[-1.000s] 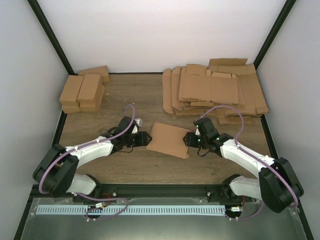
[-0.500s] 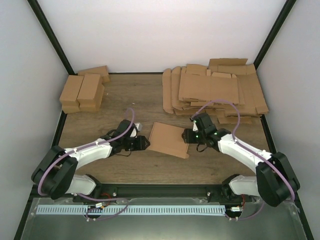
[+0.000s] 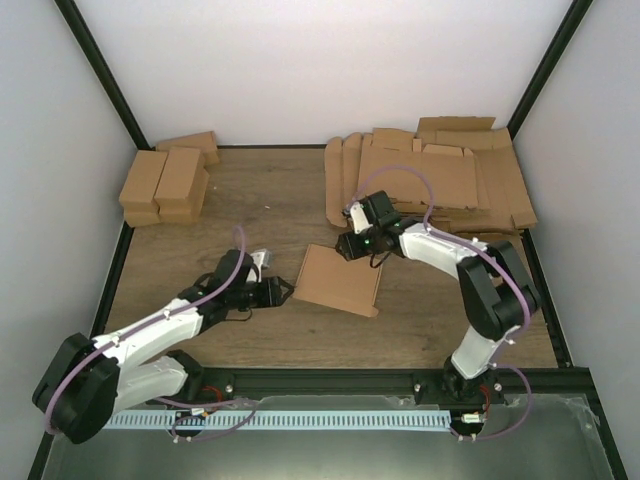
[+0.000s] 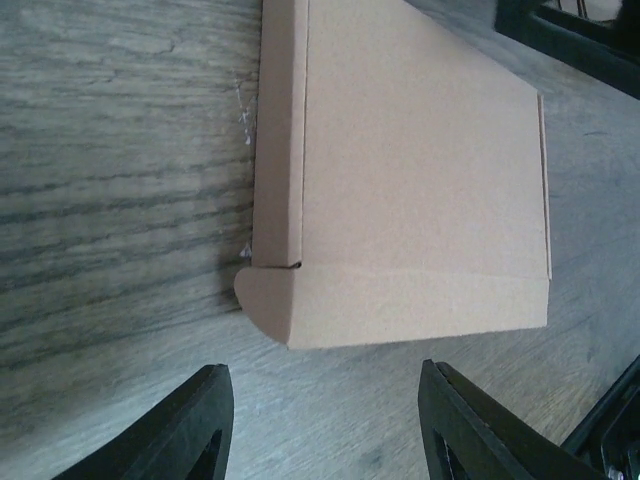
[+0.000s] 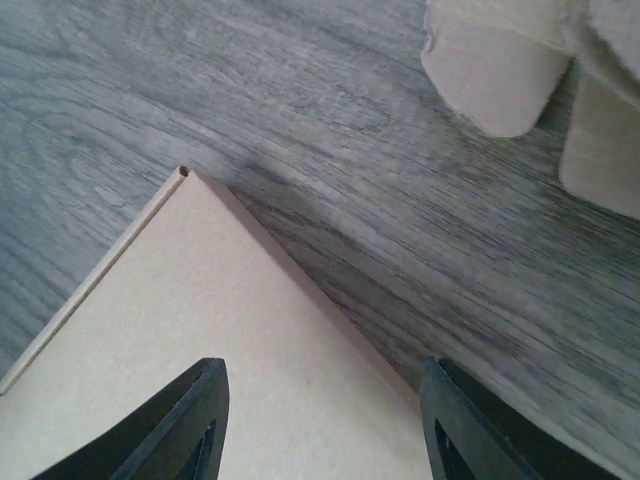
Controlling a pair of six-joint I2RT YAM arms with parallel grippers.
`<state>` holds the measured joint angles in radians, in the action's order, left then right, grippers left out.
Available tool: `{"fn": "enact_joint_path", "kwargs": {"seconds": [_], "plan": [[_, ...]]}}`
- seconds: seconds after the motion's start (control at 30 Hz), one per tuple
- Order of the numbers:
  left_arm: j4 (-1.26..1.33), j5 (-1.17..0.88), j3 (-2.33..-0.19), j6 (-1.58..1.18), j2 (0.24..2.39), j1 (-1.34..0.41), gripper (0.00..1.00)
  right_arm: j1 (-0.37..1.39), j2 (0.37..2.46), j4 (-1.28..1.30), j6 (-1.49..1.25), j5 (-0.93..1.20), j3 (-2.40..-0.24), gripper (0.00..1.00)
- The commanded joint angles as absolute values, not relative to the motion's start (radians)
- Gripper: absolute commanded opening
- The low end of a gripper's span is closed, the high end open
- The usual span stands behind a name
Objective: Fold the paper box
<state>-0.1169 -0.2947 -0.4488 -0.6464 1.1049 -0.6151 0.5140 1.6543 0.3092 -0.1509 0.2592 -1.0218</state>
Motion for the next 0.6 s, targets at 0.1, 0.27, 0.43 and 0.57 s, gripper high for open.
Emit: {"fn": "enact_joint_path", "kwargs": {"seconds": [0.1, 0.27, 0.43, 0.57], "plan": [[-0.135, -0.290, -0.416, -0.659, 1.027, -0.615, 0.54, 0.509, 1.771, 0.308, -0.052, 0.458, -1.087, 0.55], [-0.160, -0.275, -0.434, -0.643, 1.011, -0.615, 0.54, 0.511, 1.768, 0.286, -0.003, 0.627, -1.052, 0.54], [-0.178, -0.268, -0.449, -0.631, 1.005, -0.615, 0.54, 0.511, 1.722, 0.281, 0.019, 0.727, -1.001, 0.50], [-0.177, -0.265, -0.449, -0.629, 1.004, -0.615, 0.54, 0.506, 1.712, 0.265, -0.022, 0.617, -0.986, 0.51]]}}
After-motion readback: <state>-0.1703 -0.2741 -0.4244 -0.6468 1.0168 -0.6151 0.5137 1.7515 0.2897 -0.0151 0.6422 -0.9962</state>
